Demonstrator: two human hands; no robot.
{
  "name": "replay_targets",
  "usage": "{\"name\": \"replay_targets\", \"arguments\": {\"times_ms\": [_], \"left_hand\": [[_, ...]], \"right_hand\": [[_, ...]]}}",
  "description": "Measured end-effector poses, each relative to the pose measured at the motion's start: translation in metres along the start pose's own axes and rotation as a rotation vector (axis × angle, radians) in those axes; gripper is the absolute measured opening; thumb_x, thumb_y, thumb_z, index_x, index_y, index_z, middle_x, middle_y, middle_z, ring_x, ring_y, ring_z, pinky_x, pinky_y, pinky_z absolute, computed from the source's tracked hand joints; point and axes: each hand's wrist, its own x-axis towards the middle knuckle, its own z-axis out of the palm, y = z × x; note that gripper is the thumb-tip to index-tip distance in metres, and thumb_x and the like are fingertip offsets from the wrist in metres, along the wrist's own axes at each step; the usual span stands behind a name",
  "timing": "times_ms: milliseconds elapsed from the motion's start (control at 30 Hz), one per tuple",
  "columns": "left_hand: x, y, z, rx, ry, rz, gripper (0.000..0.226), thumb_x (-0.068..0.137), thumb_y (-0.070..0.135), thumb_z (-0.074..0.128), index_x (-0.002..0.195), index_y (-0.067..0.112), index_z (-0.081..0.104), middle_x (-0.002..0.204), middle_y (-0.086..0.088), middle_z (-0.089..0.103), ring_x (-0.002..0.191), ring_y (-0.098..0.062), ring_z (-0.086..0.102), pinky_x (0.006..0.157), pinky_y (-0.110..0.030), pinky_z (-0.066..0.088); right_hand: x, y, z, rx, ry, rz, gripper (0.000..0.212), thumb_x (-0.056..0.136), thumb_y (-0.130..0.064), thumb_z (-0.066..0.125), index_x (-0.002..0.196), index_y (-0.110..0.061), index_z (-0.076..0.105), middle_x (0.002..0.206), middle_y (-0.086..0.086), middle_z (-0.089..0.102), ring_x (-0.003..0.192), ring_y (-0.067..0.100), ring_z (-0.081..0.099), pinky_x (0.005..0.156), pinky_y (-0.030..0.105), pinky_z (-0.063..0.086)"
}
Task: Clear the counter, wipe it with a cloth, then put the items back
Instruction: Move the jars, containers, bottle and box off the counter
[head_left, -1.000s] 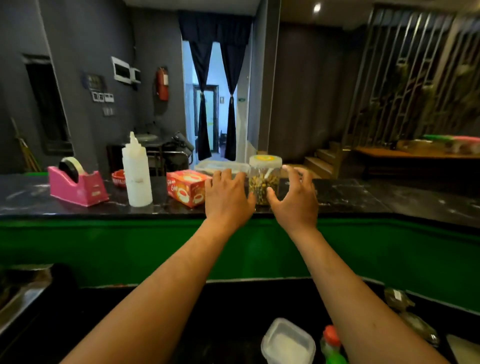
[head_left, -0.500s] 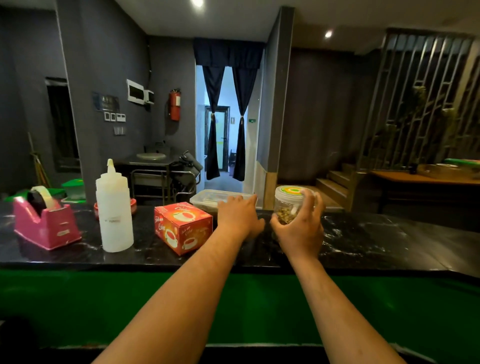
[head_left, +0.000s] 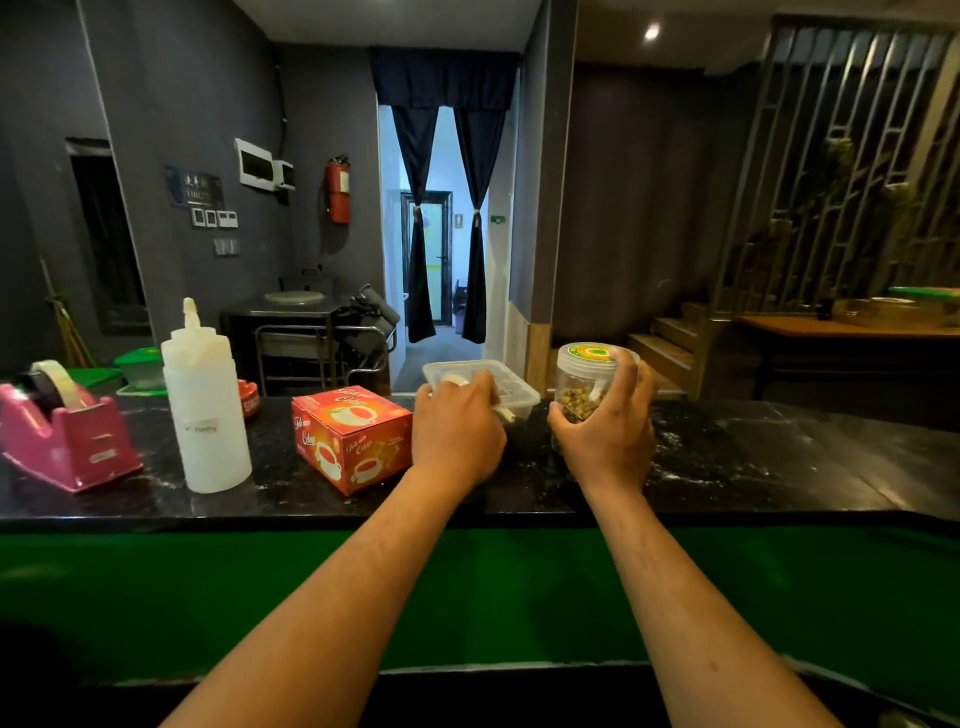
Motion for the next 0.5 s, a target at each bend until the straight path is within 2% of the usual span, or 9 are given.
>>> {"name": "replay_targets", "arguments": {"times_ms": [67,100,200,333,400,500], "left_hand": [[-0.002,-0.004,-0.003,-0.029,0.01,-0.07,0.014,0.089,0.026,0.048,0.096,0.02,0.058,0.095,-0.007,0.065,0.094,-0.028,0.057,0.092,-0.047,0.043],[-0.002,-0.003,-0.004,-0.041,0.001,-0.103,0.019,0.088,0.033,0.048,0.097,0.02,0.058,0.1,-0.007,0.064,0.097,-0.028,0.056,0.092,-0.049,0.045],[0.002,0.009,-0.004,0.021,-0.058,-0.162,0.052,0.085,0.059,0.047,0.119,0.021,0.056,0.126,-0.011,0.056,0.116,-0.032,0.049,0.097,-0.054,0.043],[0.01,0.031,0.007,0.135,-0.207,-0.232,0.082,0.08,0.08,0.044,0.142,0.026,0.044,0.152,-0.016,0.034,0.14,-0.041,0.027,0.109,-0.067,0.028],[0.013,0.035,0.014,0.172,-0.249,-0.285,0.083,0.08,0.076,0.051,0.145,0.025,0.041,0.153,-0.018,0.03,0.141,-0.042,0.024,0.108,-0.068,0.029],[0.013,0.035,0.024,0.24,-0.211,-0.296,0.073,0.083,0.061,0.063,0.142,0.024,0.042,0.15,-0.019,0.031,0.138,-0.041,0.027,0.106,-0.062,0.036]], "right_hand": [[-0.001,0.0,-0.001,-0.013,0.003,0.0,0.09,0.07,-0.036,0.082,0.143,-0.022,0.03,0.149,0.013,0.03,0.124,0.037,0.048,0.081,0.045,0.055],[-0.001,0.0,-0.002,-0.019,0.002,-0.002,0.09,0.07,-0.037,0.082,0.143,-0.022,0.03,0.149,0.013,0.03,0.124,0.037,0.048,0.081,0.045,0.055],[-0.001,0.0,-0.001,-0.032,-0.005,-0.002,0.09,0.071,-0.038,0.081,0.143,-0.022,0.029,0.15,0.014,0.029,0.125,0.038,0.047,0.083,0.047,0.054],[0.001,0.003,0.002,-0.031,-0.012,0.011,0.094,0.07,-0.036,0.082,0.144,-0.023,0.027,0.151,0.014,0.027,0.127,0.039,0.046,0.085,0.049,0.054],[0.002,0.005,0.004,-0.011,-0.013,0.014,0.095,0.069,-0.034,0.083,0.145,-0.024,0.026,0.151,0.013,0.028,0.126,0.038,0.047,0.085,0.05,0.056],[0.003,0.007,0.005,0.017,-0.009,0.017,0.093,0.07,-0.031,0.082,0.144,-0.026,0.025,0.15,0.012,0.03,0.125,0.037,0.048,0.085,0.049,0.056]]}}
